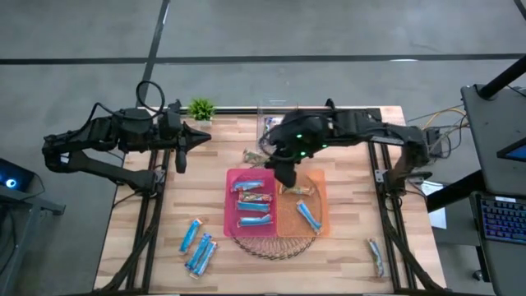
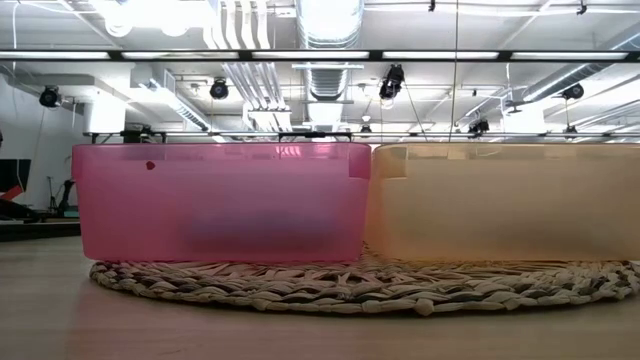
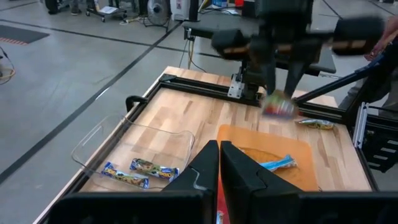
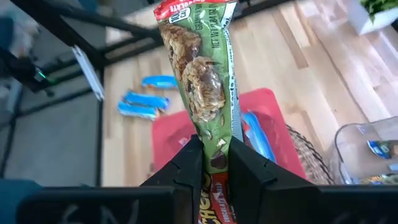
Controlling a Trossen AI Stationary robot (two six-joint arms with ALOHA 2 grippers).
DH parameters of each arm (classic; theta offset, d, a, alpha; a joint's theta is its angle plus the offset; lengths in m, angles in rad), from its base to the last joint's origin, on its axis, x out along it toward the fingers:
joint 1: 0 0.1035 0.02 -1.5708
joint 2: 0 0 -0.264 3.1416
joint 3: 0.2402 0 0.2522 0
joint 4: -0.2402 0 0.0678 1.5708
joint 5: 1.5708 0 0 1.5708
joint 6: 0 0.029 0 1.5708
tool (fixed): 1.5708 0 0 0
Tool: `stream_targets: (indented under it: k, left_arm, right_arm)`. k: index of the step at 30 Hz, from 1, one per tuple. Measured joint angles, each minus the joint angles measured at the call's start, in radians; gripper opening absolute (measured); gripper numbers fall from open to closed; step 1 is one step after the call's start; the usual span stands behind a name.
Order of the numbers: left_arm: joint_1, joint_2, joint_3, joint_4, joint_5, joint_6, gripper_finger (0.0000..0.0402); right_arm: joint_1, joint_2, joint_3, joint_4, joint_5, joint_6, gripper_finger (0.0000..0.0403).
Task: Pick and place Granola Bars by type
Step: Put the red granola bar into the red bin
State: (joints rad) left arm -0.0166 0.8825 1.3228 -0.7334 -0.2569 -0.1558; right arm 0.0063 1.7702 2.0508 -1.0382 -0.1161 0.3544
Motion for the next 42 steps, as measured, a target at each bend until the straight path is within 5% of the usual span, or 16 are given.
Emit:
stream_targets:
  k: [28,42]
  left_arm:
    - [0.0,-0.005,0.0,-0.001,0.0,-0.009,0.0]
    - [0.0,-0.004,-0.001,-0.001,0.0,-0.009,0.0]
  right_arm:
    - [0.004,0.379,0.021,-0.069,-0.001,-0.151,0.0052]
    - [0.004,0.439,0.015,-0.023,-0.001,-0.153,0.0052]
